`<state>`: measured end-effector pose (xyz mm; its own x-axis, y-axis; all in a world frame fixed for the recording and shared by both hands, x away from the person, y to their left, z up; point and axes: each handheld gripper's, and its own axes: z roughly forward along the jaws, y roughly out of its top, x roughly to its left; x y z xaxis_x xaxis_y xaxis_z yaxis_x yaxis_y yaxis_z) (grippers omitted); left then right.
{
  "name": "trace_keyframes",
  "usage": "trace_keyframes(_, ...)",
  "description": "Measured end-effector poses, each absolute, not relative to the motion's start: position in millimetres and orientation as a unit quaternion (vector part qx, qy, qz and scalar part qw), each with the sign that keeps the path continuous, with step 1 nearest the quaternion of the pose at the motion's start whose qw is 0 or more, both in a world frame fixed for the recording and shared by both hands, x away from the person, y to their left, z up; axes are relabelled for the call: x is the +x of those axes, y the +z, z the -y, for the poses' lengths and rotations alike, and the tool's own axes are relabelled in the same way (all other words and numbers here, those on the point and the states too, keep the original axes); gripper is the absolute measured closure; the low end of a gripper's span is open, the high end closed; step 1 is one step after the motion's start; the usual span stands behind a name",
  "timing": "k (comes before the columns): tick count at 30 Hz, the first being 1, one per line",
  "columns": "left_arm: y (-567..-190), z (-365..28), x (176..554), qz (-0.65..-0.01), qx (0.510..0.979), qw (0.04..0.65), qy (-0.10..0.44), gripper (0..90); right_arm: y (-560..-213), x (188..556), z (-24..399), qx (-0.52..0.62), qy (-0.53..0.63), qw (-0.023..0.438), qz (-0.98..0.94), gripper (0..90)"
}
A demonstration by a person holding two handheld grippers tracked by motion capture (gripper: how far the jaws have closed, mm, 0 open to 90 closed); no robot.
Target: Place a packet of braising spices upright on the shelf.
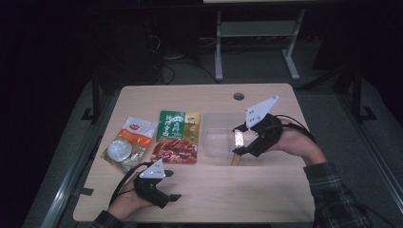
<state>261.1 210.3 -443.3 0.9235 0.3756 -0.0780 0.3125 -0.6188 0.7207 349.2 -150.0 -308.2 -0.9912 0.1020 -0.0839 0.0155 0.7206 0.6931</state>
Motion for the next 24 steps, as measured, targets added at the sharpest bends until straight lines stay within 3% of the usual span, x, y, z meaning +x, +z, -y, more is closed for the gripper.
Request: trace_keyframes(24, -445.0, -223.1, 249.0, -0.213, 0.896, 0.389, 0.039, 14.0, -310.3, 415.6, 147.4, 0.041, 0.371, 0.046, -0.926, 31.3)
